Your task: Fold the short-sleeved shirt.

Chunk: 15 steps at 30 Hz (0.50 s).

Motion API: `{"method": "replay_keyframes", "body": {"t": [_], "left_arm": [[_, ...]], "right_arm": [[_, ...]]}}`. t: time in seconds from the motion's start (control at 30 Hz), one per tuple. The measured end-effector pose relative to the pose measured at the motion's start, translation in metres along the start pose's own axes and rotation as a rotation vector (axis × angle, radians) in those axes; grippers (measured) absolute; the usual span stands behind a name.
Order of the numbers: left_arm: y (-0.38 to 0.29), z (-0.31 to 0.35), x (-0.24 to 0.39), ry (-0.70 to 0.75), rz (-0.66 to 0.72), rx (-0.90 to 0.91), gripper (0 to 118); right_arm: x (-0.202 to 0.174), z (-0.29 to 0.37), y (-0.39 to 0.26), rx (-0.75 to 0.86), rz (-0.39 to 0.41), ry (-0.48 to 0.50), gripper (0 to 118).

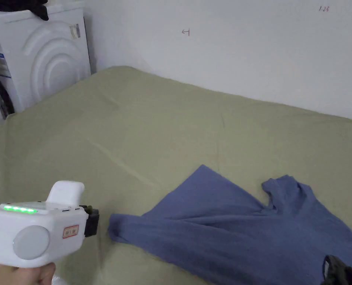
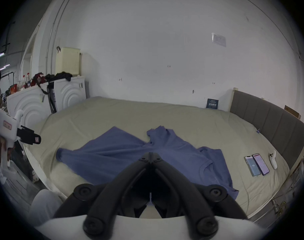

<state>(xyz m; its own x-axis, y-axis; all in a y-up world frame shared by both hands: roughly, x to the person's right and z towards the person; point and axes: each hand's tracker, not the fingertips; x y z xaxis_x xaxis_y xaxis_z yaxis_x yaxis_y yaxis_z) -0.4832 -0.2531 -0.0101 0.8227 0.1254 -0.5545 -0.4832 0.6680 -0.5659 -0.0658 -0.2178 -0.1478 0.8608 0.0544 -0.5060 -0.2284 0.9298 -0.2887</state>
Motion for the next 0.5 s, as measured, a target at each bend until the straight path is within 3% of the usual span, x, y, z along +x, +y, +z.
{"method": "replay_keyframes", "body": {"t": [0.03, 0.07, 0.1, 0.17, 0.2, 0.37, 0.5], "left_arm": [[0.003, -0.012, -0.006, -0.015, 0.0, -0.028, 0], [0.006, -0.022, -0.01, -0.039, 0.015, -0.041, 10], [0.011, -0.029, -0.013, -0.053, 0.033, -0.033, 35], [0.021, -0.053, -0.009, -0.074, 0.045, -0.087, 114], [0.023, -0.063, -0.006, -0.072, 0.047, -0.097, 118], [0.03, -0.111, 0.015, -0.013, -0.047, -0.189, 117], [0.021, -0.14, 0.021, -0.009, -0.078, -0.264, 103]], "right_arm": [[-0.002, -0.005, -0.003, -0.018, 0.007, 0.001, 2], [-0.004, -0.01, -0.006, -0.031, 0.01, 0.004, 2], [-0.005, -0.014, -0.008, -0.044, 0.01, 0.011, 2], [-0.008, -0.023, -0.013, -0.07, 0.01, 0.015, 2], [-0.009, -0.026, -0.014, -0.081, 0.009, 0.018, 2], [-0.007, -0.036, -0.021, -0.117, 0.006, 0.025, 2], [-0.001, -0.039, -0.026, -0.145, -0.005, 0.021, 2]]}}
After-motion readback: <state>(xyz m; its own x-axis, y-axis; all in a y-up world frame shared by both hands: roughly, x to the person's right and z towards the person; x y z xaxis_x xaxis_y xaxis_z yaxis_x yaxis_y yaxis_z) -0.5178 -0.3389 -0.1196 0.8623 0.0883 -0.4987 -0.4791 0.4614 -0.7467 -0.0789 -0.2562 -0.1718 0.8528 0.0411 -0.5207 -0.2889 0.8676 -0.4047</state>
